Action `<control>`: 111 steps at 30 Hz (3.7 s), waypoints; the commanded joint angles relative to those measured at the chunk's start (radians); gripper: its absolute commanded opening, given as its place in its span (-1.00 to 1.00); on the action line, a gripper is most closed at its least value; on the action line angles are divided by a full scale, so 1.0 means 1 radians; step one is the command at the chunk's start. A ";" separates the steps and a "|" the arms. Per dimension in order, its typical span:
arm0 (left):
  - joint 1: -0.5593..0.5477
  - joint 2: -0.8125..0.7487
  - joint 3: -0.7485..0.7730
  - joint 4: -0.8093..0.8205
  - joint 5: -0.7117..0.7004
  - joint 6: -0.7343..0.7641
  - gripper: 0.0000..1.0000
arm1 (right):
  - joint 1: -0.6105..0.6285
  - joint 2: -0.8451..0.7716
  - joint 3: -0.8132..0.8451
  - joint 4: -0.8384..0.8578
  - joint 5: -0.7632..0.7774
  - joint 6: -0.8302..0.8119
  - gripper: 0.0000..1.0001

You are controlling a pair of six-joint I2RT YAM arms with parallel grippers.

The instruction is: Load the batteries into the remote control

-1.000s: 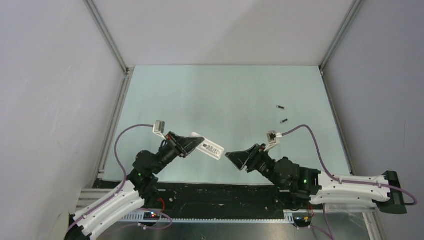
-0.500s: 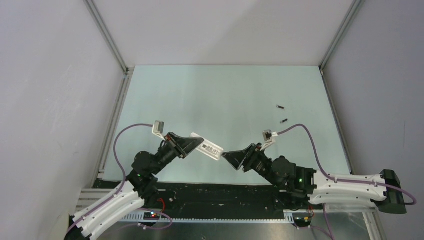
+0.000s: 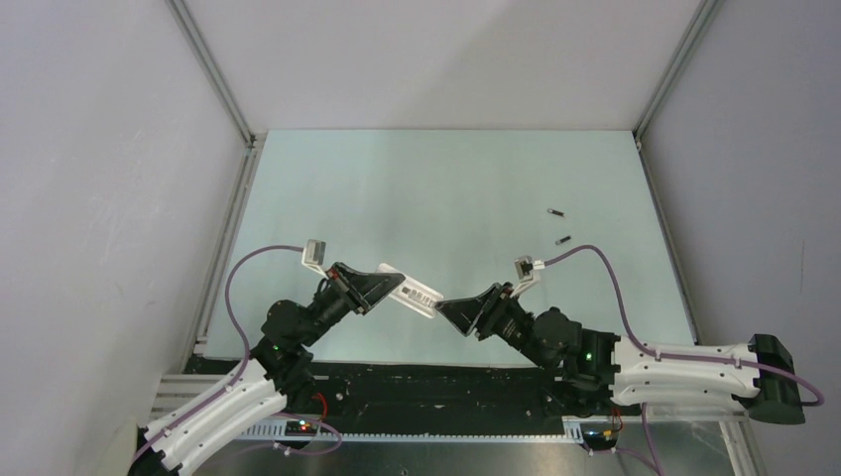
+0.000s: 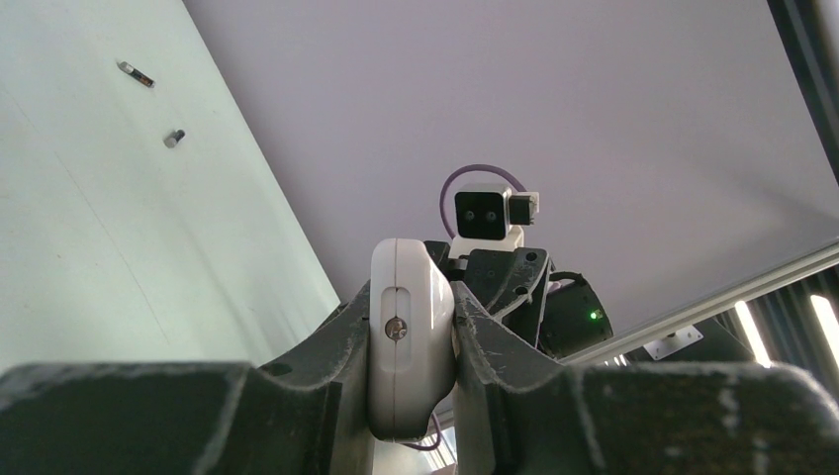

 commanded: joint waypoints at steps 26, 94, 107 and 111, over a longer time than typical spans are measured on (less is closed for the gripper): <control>-0.003 -0.001 0.010 0.022 -0.011 0.026 -1.00 | -0.017 0.063 0.033 0.014 0.036 0.087 -0.03; -0.003 -0.042 -0.032 -0.040 -0.139 0.081 -1.00 | -0.024 0.100 0.075 -0.055 0.096 0.215 0.13; -0.004 -0.046 -0.037 -0.048 -0.139 0.086 -1.00 | -0.044 0.176 0.094 -0.009 0.044 0.239 -0.08; -0.003 -0.048 -0.035 -0.052 -0.138 0.087 -1.00 | -0.047 0.179 0.094 -0.022 0.048 0.253 -0.14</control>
